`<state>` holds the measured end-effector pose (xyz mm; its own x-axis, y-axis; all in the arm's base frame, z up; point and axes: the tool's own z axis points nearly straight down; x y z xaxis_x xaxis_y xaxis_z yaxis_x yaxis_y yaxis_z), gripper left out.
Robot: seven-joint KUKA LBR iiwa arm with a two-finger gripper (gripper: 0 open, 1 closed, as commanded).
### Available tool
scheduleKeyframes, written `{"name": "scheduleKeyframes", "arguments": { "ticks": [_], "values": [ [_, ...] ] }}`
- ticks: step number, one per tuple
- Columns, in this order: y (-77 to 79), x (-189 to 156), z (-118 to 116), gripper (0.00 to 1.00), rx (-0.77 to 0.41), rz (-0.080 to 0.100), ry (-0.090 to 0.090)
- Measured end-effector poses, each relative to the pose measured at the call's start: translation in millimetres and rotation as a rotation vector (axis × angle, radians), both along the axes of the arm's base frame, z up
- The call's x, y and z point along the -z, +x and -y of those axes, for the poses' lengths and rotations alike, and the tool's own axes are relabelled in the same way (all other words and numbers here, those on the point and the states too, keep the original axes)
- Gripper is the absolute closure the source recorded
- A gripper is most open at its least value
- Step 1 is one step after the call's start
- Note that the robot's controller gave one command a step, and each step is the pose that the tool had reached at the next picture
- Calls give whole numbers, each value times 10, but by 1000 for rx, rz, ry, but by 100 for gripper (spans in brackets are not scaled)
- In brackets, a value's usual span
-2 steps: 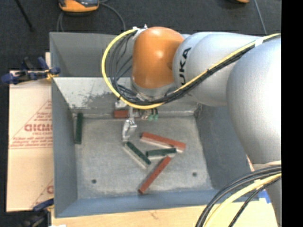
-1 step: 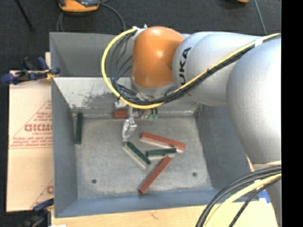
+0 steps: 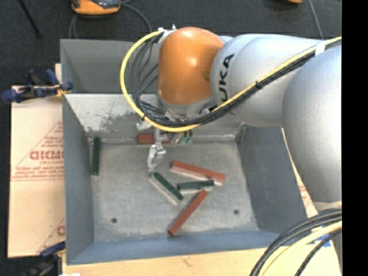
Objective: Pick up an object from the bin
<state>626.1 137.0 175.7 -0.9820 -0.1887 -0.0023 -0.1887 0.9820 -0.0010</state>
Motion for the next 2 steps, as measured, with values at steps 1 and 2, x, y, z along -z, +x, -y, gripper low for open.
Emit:
{"name": "scheduleKeyframes", "arguments": {
  "ticks": [1,2],
  "values": [
    [-136,427,250,0,-104,9,2],
    [-167,688,534,0,-316,-3,0]
  ]
}}
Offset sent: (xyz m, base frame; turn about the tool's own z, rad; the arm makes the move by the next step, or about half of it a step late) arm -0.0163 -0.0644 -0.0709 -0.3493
